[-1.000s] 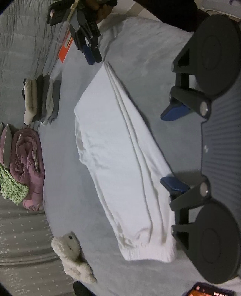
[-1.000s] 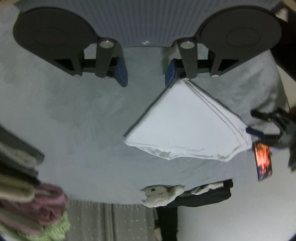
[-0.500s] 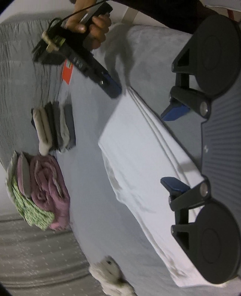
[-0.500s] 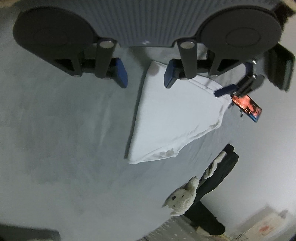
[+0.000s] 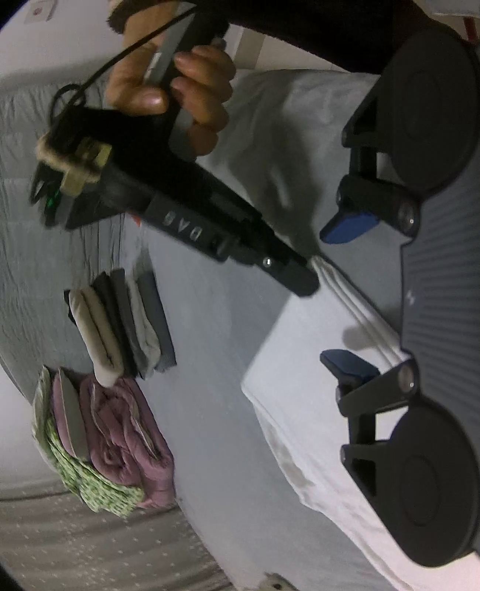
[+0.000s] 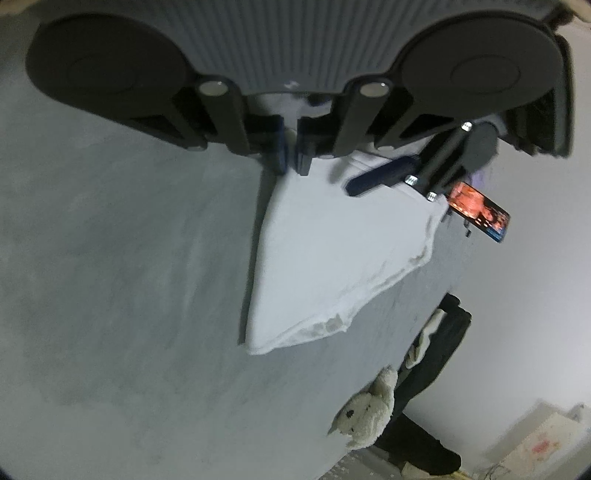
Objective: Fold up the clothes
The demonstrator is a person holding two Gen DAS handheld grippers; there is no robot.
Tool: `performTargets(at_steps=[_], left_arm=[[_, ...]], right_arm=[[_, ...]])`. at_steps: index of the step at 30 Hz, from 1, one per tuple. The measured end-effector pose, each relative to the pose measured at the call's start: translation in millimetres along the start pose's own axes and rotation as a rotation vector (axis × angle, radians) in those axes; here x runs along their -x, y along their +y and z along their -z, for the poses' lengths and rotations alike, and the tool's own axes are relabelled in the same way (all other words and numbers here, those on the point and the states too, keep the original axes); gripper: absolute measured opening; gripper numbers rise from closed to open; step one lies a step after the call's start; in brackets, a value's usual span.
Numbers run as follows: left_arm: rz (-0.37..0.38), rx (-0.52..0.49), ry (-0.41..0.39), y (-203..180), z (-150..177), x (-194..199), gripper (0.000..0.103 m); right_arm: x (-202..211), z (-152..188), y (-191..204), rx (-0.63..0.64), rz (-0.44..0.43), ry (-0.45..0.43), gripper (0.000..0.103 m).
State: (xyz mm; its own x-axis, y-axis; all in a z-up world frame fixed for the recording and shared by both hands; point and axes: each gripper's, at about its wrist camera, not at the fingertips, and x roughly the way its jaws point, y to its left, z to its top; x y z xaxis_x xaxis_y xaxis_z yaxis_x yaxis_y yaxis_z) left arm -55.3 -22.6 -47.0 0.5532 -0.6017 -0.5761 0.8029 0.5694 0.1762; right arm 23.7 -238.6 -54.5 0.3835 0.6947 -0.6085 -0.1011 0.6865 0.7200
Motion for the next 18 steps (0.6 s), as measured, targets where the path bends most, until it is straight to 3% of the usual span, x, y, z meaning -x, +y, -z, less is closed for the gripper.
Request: performTargets(at_steps=[4, 7, 11, 12, 18], left_arm=[[-0.024, -0.045, -0.008, -13, -5, -7, 0.057], [-0.068, -0.081, -0.012, -21, -8, -12, 0.046], [-0.119, -0.098, 0.018, -26, -9, -22, 0.014], [-0.126, -0.091, 0.031, -27, -9, -24, 0.011], [-0.148, -0.062, 0.044, -27, -12, -26, 0.008]], right_arm=[[11, -4, 0, -0.018, -0.046, -0.018, 0.008], [15, -6, 1, -0.023, -0.057, -0.027, 0.007], [16, -8, 1, -0.03, -0.061, -0.036, 0.007], [16, -9, 1, -0.033, -0.061, -0.039, 0.007], [18, -15, -16, -0.068, -0.016, -0.081, 0.023]])
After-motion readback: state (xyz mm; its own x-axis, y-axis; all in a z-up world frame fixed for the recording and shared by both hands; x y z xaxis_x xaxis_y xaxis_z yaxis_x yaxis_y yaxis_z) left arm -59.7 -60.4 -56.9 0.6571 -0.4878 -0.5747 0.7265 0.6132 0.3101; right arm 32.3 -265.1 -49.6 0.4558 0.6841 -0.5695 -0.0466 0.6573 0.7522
